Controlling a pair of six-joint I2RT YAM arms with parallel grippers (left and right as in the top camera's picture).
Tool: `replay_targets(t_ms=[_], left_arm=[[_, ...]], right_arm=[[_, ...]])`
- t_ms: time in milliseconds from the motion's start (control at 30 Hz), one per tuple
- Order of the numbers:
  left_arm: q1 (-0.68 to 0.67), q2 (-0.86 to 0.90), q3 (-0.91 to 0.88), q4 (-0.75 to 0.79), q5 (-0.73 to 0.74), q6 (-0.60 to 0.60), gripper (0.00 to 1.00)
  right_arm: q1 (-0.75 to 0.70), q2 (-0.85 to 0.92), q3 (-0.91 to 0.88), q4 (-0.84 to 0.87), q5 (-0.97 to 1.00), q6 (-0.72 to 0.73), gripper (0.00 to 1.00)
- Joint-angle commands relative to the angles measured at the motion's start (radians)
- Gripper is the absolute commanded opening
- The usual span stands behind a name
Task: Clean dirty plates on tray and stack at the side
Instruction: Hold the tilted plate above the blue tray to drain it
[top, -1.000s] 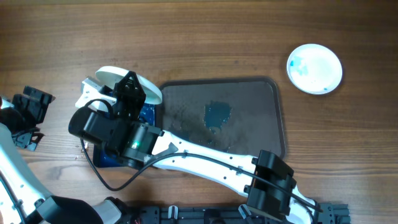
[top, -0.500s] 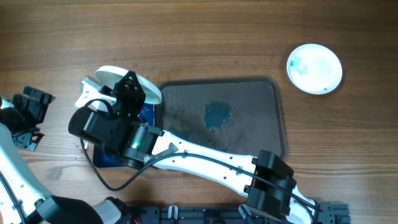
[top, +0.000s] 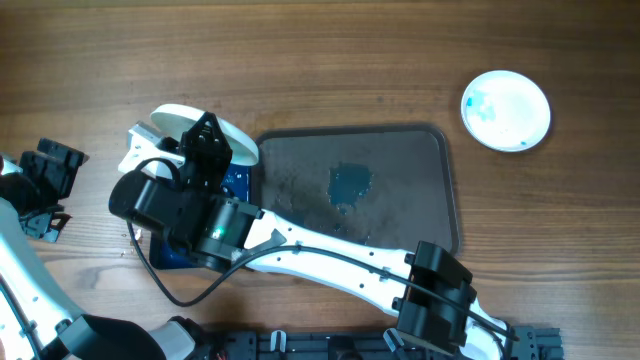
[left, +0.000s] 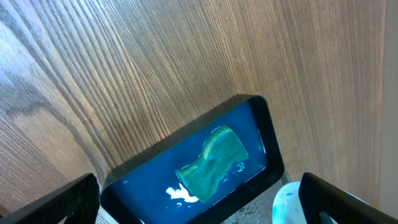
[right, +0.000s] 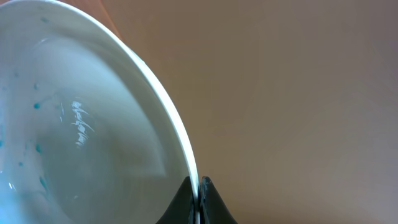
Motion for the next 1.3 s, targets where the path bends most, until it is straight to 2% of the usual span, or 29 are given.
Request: replay_targets(t_ms=[0, 100, 333, 500, 833, 867, 900, 967, 1033, 1067, 1133, 1200, 1233, 1267], left_arm=[[0.008, -0.009, 0.024, 0.0, 0.005, -0.013, 1.0], [0.008, -0.009, 0.024, 0.0, 0.005, -0.013, 1.0], [0.008, -0.009, 0.024, 0.0, 0.005, -0.013, 1.0], [0.008, -0.009, 0.024, 0.0, 0.005, -0.013, 1.0], [0.008, -0.009, 0.024, 0.0, 0.005, -0.013, 1.0], [0.008, -0.009, 0.024, 0.0, 0.005, -0.013, 1.0], [0.008, -0.009, 0.024, 0.0, 0.005, -0.013, 1.0], [0.008, -0.009, 0.024, 0.0, 0.005, -0.013, 1.0], [0.008, -0.009, 0.024, 0.0, 0.005, -0.013, 1.0], [0.008, -0.009, 0.024, 0.0, 0.005, -0.013, 1.0], [0.008, -0.009, 0.024, 0.0, 0.005, -0.013, 1.0], [0.008, -0.009, 0.024, 0.0, 0.005, -0.013, 1.0], [0.008, -0.009, 0.024, 0.0, 0.005, -0.013, 1.0], [0.008, -0.009, 0.024, 0.0, 0.005, -0.013, 1.0]], right_arm=[[-0.002, 0.014, 0.025, 0.029, 0.039, -0.045, 0.04], [-0.002, 0.014, 0.025, 0.069, 0.061, 0.006, 0.04], [-0.013, 0.014, 0.025, 0.017, 0.138, 0.453, 0.04], [-0.018, 0.014, 0.025, -0.053, 0.166, 0.627, 0.04], [-0.018, 0.014, 0.025, -0.068, 0.179, 0.605, 0.04], [-0.018, 0.014, 0.025, -0.066, 0.126, 0.557, 0.04], [-0.019, 0.014, 0.025, -0.093, -0.064, 0.426, 0.04], [-0.018, 0.014, 0.025, -0.194, -0.34, 0.366, 0.04], [-0.018, 0.014, 0.025, -0.21, -0.074, 0.609, 0.04], [-0.019, 0.014, 0.025, -0.215, 0.003, 0.627, 0.04], [-0.019, 0.009, 0.025, -0.222, -0.167, 0.489, 0.04], [-0.021, 0.009, 0.025, -0.195, 0.076, 0.58, 0.04], [-0.024, 0.01, 0.025, -0.176, 0.097, 0.577, 0.04], [-0.024, 0.002, 0.025, -0.193, -0.121, 0.451, 0.04]])
